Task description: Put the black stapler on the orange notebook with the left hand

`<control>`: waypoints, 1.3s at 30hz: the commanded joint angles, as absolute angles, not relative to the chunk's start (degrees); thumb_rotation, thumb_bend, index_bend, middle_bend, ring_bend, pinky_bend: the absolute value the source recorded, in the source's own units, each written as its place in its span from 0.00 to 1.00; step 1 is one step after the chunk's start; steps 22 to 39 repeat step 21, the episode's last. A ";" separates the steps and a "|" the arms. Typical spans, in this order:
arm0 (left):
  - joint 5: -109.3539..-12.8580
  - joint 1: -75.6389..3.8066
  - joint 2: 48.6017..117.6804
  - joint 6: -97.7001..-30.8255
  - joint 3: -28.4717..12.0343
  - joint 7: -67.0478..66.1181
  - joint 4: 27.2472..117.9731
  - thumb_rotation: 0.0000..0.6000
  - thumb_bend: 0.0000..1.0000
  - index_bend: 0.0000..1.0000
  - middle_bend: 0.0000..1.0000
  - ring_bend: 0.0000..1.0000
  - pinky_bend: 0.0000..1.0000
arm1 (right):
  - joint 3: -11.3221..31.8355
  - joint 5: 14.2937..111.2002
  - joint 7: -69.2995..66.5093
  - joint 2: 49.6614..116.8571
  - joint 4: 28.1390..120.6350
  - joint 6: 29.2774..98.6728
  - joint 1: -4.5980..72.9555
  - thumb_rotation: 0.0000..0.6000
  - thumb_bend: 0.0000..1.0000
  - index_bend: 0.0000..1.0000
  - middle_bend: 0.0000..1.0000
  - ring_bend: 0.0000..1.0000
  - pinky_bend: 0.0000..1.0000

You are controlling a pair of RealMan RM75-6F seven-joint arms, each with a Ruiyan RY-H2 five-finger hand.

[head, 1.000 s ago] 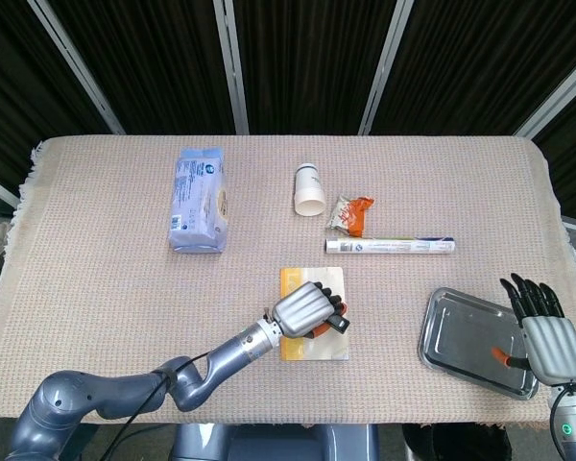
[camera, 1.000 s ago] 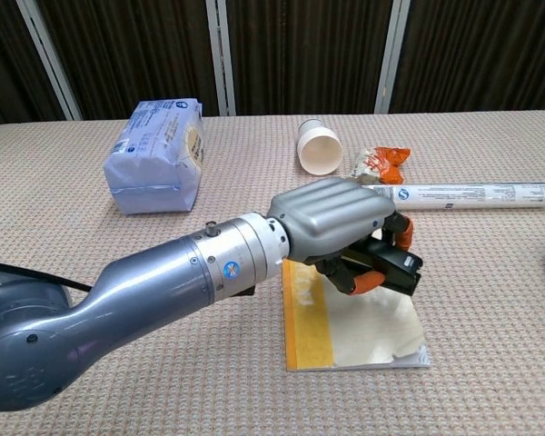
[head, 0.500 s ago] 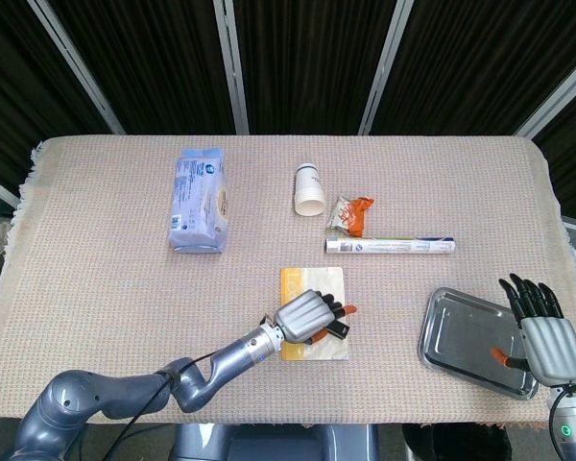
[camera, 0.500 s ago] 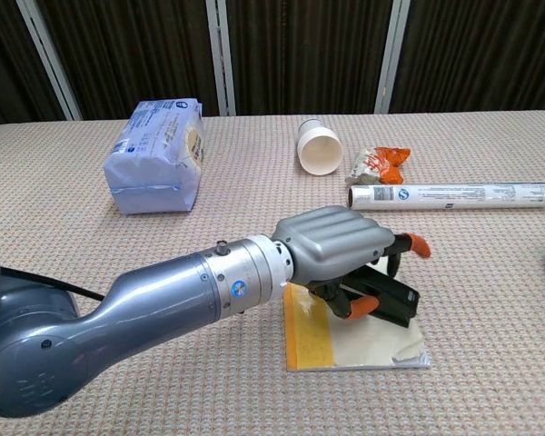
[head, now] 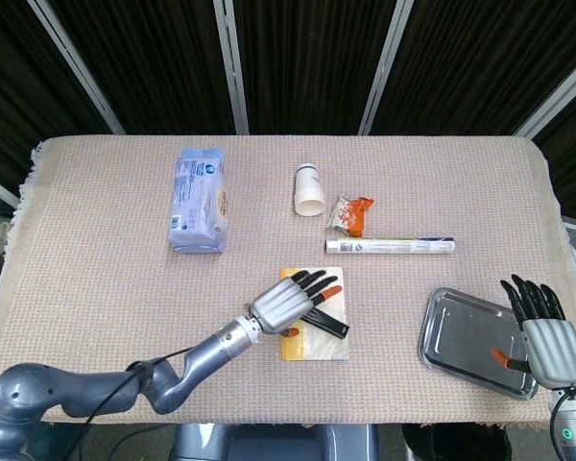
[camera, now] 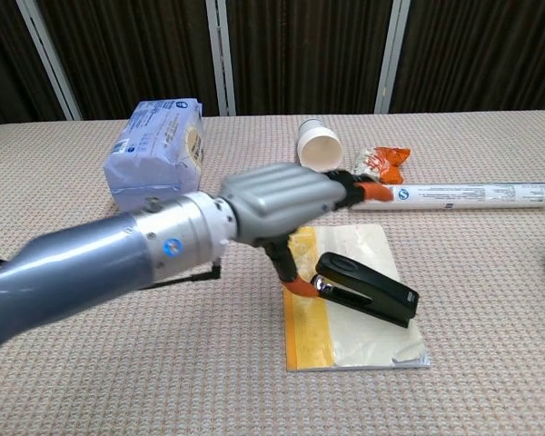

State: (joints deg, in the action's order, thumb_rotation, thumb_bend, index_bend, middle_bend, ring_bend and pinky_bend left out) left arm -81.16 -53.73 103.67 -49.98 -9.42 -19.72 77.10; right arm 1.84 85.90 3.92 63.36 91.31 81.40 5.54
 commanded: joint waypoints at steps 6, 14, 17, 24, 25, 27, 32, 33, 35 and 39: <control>-74.51 -31.70 76.83 -72.97 -1.87 -26.75 105.96 1.00 0.04 0.00 0.00 0.00 0.15 | 1.33 86.96 5.50 63.50 92.32 82.39 5.03 1.00 0.02 0.00 0.00 0.00 0.00; -78.50 -16.50 70.30 -90.26 5.80 -26.66 107.47 1.00 0.04 0.00 0.00 0.00 0.15 | 0.77 87.24 8.15 64.57 92.96 80.33 5.93 1.00 0.02 0.00 0.00 0.00 0.00; -79.04 -14.73 69.53 -92.30 5.05 -24.47 107.07 1.00 0.04 0.00 0.00 0.00 0.15 | 0.48 87.65 9.40 65.02 93.26 79.66 6.32 1.00 0.02 0.00 0.00 0.00 0.00; -80.05 -13.88 68.29 -91.97 4.56 -22.37 106.56 1.00 0.04 0.00 0.00 0.00 0.15 | 0.25 87.66 10.61 65.50 93.45 79.18 6.49 1.00 0.02 0.00 0.00 0.00 0.00; -80.05 -13.88 68.29 -91.97 4.56 -22.37 106.56 1.00 0.04 0.00 0.00 0.00 0.15 | 0.25 87.66 10.61 65.50 93.45 79.18 6.49 1.00 0.02 0.00 0.00 0.00 0.00; -80.05 -13.88 68.29 -91.97 4.56 -22.37 106.56 1.00 0.04 0.00 0.00 0.00 0.15 | 0.25 87.66 10.61 65.50 93.45 79.18 6.49 1.00 0.02 0.00 0.00 0.00 0.00; -80.05 -13.88 68.29 -91.97 4.56 -22.37 106.56 1.00 0.04 0.00 0.00 0.00 0.15 | 0.25 87.66 10.61 65.50 93.45 79.18 6.49 1.00 0.02 0.00 0.00 0.00 0.00; -80.05 -13.88 68.29 -91.97 4.56 -22.37 106.56 1.00 0.04 0.00 0.00 0.00 0.15 | 0.25 87.66 10.61 65.50 93.45 79.18 6.49 1.00 0.02 0.00 0.00 0.00 0.00; -80.05 -13.88 68.29 -91.97 4.56 -22.37 106.56 1.00 0.04 0.00 0.00 0.00 0.15 | 0.25 87.66 10.61 65.50 93.45 79.18 6.49 1.00 0.02 0.00 0.00 0.00 0.00; -80.05 -13.88 68.29 -91.97 4.56 -22.37 106.56 1.00 0.04 0.00 0.00 0.00 0.15 | 0.25 87.66 10.61 65.50 93.45 79.18 6.49 1.00 0.02 0.00 0.00 0.00 0.00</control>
